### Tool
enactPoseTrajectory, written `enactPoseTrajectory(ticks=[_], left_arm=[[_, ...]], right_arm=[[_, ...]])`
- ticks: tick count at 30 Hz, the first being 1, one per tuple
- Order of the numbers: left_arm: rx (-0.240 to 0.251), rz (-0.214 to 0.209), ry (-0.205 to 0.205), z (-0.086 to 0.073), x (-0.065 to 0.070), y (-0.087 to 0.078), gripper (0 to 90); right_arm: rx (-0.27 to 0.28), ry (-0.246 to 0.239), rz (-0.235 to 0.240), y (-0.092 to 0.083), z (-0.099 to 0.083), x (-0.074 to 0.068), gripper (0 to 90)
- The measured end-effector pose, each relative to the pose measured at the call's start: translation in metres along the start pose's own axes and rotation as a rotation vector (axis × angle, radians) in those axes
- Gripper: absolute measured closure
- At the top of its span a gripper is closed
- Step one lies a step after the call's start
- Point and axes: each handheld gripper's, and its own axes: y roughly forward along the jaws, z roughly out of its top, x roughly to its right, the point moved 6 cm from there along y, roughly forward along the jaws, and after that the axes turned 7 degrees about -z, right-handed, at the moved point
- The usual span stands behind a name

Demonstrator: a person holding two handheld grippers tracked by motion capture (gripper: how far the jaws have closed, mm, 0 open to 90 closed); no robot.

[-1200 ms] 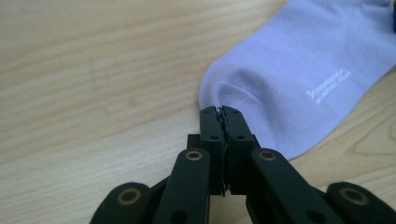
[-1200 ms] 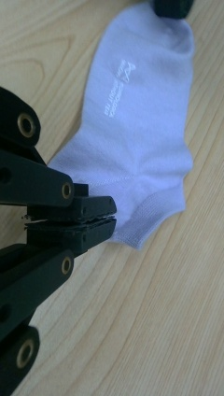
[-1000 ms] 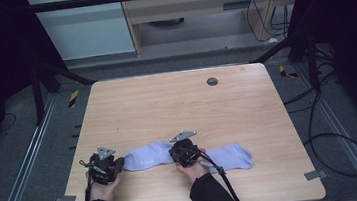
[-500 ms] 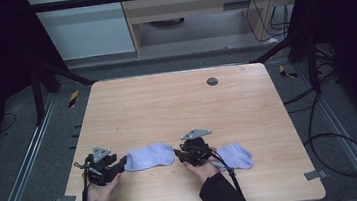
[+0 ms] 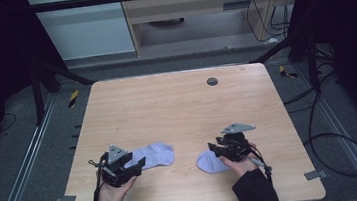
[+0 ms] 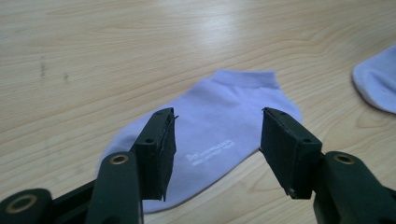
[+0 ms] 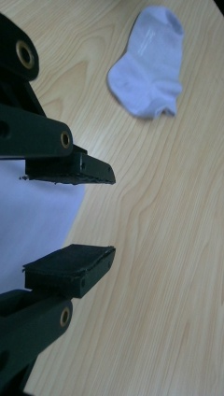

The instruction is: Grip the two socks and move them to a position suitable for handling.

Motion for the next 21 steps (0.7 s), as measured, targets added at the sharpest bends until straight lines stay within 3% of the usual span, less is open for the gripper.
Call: enactPoseTrajectory(ticks=[2,4,9,10,15,21], left_arm=[[-0.005,-0.007,0.009,0.002,0.004,0.002,43.8],[-0.011,-0.023,0.023,0.007,0.015,0.007,43.7],[-0.022,-0.042,0.059,0.014,0.033,0.018,43.4],[-0.022,-0.042,0.059,0.014,0.033,0.018,43.4],[-0.041,-0.077,0.103,0.020,0.061,0.037,43.6],[-0.061,-0.094,0.145,0.023,0.081,0.054,44.2]], right_arm=[[0.002,0.000,-0.009,-0.004,-0.002,0.005,58.1],[0.006,0.013,-0.031,-0.021,-0.009,0.024,57.9],[0.011,0.034,-0.051,-0.037,-0.022,0.046,57.0],[0.011,0.034,-0.051,-0.037,-0.022,0.046,57.0],[0.009,0.022,-0.080,-0.048,-0.037,0.066,57.0],[0.016,0.020,-0.085,-0.052,-0.043,0.074,57.4]])
